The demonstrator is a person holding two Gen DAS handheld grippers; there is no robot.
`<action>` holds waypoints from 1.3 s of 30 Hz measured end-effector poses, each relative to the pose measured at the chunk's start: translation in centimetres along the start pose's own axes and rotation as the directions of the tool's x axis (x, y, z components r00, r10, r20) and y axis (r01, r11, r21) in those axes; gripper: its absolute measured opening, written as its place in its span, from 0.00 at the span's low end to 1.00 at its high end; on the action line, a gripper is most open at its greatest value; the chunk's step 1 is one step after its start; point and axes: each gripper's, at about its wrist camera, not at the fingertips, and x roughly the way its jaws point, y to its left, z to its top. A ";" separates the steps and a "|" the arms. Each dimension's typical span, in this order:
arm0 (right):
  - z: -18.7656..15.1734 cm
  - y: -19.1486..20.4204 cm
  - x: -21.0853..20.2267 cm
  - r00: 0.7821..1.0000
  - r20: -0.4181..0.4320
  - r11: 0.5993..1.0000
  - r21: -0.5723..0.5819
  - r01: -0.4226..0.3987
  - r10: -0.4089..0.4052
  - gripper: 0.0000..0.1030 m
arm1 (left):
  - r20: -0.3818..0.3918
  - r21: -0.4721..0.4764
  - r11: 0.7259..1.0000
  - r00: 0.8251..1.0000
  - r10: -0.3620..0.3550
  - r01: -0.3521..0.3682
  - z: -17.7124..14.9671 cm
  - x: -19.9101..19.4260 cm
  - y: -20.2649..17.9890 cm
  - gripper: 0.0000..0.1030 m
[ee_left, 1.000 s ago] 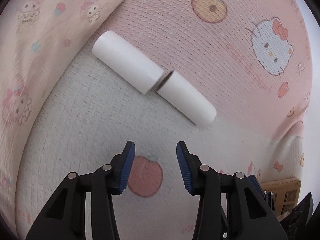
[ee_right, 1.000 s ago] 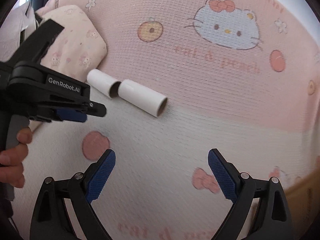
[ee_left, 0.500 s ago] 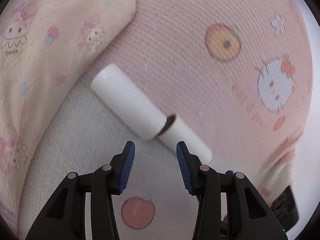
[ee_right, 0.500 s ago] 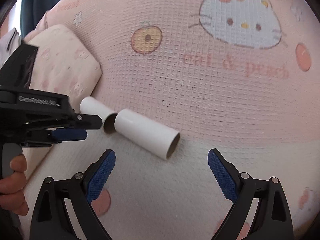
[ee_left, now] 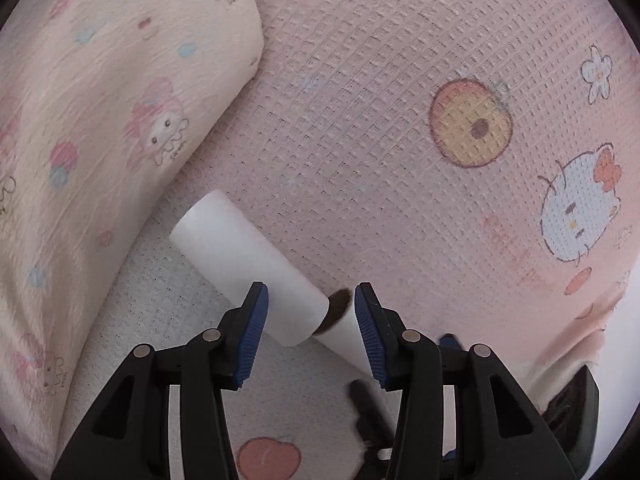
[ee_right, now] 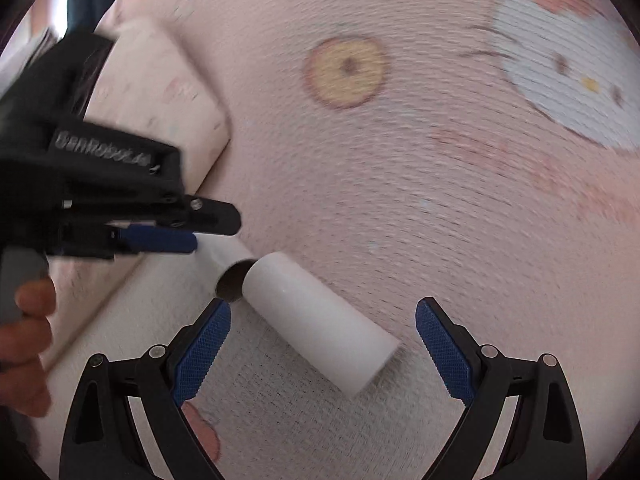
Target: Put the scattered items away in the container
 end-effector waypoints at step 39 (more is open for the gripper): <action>1.1 -6.3 3.2 0.958 -0.207 0.975 0.140 -0.172 0.198 0.48 | -0.115 -0.209 0.978 0.993 -0.038 0.013 -0.8 4.9 2.5 0.65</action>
